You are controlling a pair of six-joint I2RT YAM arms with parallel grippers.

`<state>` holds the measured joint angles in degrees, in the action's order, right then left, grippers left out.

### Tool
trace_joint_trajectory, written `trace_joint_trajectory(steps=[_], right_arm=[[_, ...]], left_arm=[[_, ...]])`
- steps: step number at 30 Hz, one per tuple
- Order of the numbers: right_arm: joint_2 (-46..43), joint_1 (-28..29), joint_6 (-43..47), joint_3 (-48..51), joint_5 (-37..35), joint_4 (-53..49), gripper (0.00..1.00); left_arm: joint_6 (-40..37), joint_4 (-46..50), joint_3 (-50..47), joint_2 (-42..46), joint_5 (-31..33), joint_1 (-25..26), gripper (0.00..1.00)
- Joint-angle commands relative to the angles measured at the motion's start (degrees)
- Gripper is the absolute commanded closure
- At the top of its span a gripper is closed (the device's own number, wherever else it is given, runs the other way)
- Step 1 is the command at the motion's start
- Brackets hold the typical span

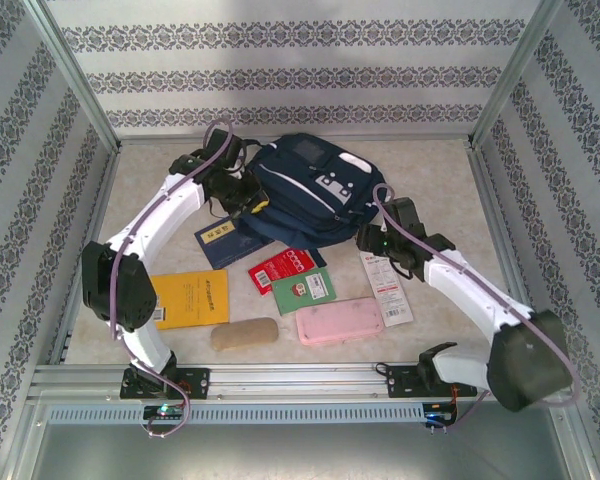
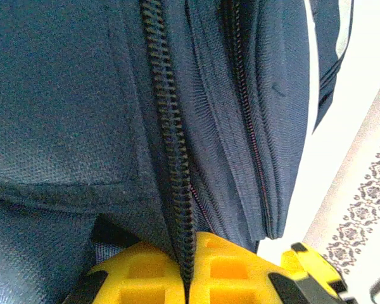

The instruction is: Pack books, pencil case, and school supplies into a backpack

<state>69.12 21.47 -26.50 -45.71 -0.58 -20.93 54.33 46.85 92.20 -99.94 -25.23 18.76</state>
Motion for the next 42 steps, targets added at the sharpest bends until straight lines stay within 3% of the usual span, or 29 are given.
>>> trace_joint_trajectory(steps=[1, 3, 7, 12, 15, 19, 23, 27, 33, 36, 39, 42], right_arm=[[-2.3, 2.8, 5.07, -0.17, 0.69, -5.63, 0.43], [-3.1, 4.83, 6.95, -1.27, 0.84, -6.58, 0.43], [-1.36, 6.52, 8.84, -5.17, 8.98, -5.73, 0.44], [7.58, 8.61, 11.48, -14.45, 20.37, -6.5, 0.45], [12.7, 10.27, 12.73, -19.44, 23.4, -7.11, 0.48], [16.29, 11.69, 13.21, -22.18, 24.54, -6.79, 0.49], [15.99, 13.03, 14.82, -22.24, 21.28, -6.68, 0.48], [15.86, 12.47, 15.63, -22.84, 19.3, -6.64, 0.45], [23.15, 12.46, 17.68, -29.81, 24.19, -11.67, 0.44], [23.45, 12.45, 17.49, -29.29, 24.48, -9.78, 0.43], [23.28, 11.7, 16.96, -29.38, 21.76, -9.48, 0.43], [21.96, 9.88, 15.54, -29.15, 20.72, -8.95, 0.42]], left_arm=[[-7.85, 2.08, 0.81, 0.78, -0.68, -1.54, 1.0], [-9.1, 1.38, -1.71, 1.62, -0.9, -1.85, 1.0], [-11.81, -0.36, -7.91, 3.35, -2.64, -1.86, 1.0], [-14.95, -0.63, -12.33, 4.74, -1.4, -2.15, 0.98], [-15.87, -0.75, -13.76, 5.32, -0.61, -2.31, 0.94], [-16.34, -0.66, -15.74, 6.2, -0.74, -2.74, 0.74], [-19.44, -1.05, -18.13, 11.14, -0.53, -2.95, 0.54], [-23.15, 0.23, -20.54, 16.64, -0.49, -2.97, 0.45], [-27.05, 0.03, -28.09, 27.58, -5.51, -1.98, 0.33], [-31.64, 6.98, -28.87, 31.24, -0.44, 3.19, 0.25], [-33.81, 15.14, -27.74, 31.65, 13.17, 13.55, 0.23], [-34.61, 20.41, -27.53, 31.07, 21.14, 21.61, 0.19]])
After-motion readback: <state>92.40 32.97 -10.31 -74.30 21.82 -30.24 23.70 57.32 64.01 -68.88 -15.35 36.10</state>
